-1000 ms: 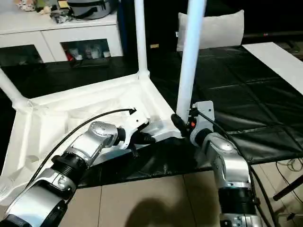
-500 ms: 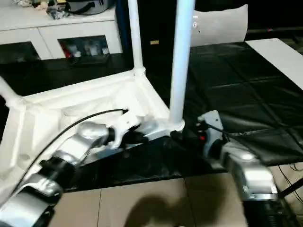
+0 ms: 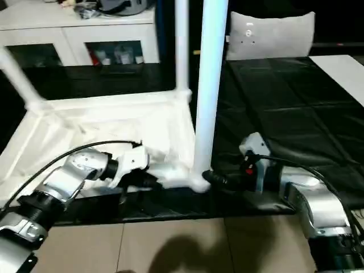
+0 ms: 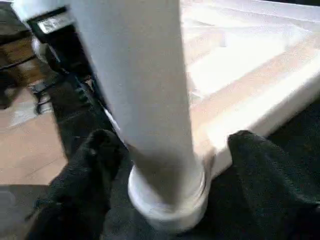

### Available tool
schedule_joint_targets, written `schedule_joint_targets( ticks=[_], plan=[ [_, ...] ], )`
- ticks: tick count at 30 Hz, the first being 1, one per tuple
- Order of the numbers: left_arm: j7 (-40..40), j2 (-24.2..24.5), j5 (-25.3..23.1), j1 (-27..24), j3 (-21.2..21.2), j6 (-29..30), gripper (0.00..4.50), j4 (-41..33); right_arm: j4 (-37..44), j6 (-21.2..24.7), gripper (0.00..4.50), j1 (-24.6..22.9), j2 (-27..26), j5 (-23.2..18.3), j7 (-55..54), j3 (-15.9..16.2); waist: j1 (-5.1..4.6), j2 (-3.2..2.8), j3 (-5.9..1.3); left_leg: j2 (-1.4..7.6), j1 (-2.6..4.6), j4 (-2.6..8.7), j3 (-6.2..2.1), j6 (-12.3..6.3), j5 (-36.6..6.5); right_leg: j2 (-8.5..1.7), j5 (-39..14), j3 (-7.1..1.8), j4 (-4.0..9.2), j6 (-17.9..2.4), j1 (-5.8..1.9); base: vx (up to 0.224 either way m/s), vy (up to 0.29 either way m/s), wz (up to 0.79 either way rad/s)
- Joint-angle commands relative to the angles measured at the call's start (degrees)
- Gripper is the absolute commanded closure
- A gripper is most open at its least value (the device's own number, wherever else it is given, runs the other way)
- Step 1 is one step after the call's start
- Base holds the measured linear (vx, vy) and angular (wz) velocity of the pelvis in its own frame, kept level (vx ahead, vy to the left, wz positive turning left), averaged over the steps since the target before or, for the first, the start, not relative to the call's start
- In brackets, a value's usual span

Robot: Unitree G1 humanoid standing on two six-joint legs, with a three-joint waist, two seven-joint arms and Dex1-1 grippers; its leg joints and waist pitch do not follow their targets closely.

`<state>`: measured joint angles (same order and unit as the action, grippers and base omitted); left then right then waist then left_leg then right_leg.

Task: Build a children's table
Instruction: Rotate leg to tighten

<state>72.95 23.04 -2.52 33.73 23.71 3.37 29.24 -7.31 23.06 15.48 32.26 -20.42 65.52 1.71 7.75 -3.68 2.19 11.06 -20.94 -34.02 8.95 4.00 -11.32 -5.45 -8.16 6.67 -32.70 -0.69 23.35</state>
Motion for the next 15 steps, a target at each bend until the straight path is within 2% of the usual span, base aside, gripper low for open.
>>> schedule_joint_targets(
  ticks=[1,3,4,9,12,15],
  plan=[
    [2.55,0.74,-1.06,-0.36,2.26,-1.11,4.50,-1.10,-1.31,-1.43,1.19,1.10,-0.16,0.17,2.11,1.79,0.25,1.32,-3.57,2.18,0.28,3.87,0.18,-4.56,-9.20,-3.71,-21.33,-2.83,3.56,-9.23,-3.11,0.000,0.000,0.00],
    [2.83,0.91,-1.30,-0.35,2.50,-1.48,4.50,-1.12,-2.50,-1.97,1.28,1.80,-0.31,0.94,3.67,3.30,0.49,1.27,-3.55,2.16,0.38,3.89,0.18,-4.04,-9.84,-3.68,-21.99,-2.87,3.62,-9.03,-3.03,0.000,0.000,0.00],
    [2.96,1.03,-1.52,-0.38,2.59,-1.85,4.50,-0.99,-2.99,-1.91,1.38,2.28,-0.48,0.93,4.69,3.82,0.50,1.40,-3.46,2.12,0.21,3.96,0.13,-3.77,-10.20,-3.67,-22.37,-2.87,3.63,-8.83,-3.15,0.000,0.000,0.00],
    [3.12,1.55,-1.82,-0.68,2.62,-2.53,4.50,-0.77,-3.87,-1.54,1.72,3.64,-0.80,0.38,7.04,4.99,0.57,1.69,-3.54,2.02,0.17,3.93,0.07,-3.58,-10.26,-3.69,-23.68,-2.88,3.65,-8.00,-3.19,0.000,0.000,0.00],
    [2.37,1.66,-2.13,-0.64,2.62,-2.58,4.50,-0.28,-4.86,-2.09,2.07,4.41,-1.07,0.39,7.47,5.46,0.60,1.56,-3.64,2.06,0.16,3.92,0.03,-3.53,-9.54,-3.62,-22.44,-2.90,3.47,-8.27,-3.16,0.000,0.000,0.00],
    [1.95,1.39,-1.99,-0.65,2.57,-2.17,4.50,-0.13,-5.61,-2.32,2.35,4.65,-1.42,-0.01,7.87,5.71,0.53,1.70,-3.61,2.00,0.12,3.88,0.09,-3.55,-9.69,-3.61,-22.39,-2.87,3.44,-8.57,-3.19,0.000,0.000,0.00]
  ],
)
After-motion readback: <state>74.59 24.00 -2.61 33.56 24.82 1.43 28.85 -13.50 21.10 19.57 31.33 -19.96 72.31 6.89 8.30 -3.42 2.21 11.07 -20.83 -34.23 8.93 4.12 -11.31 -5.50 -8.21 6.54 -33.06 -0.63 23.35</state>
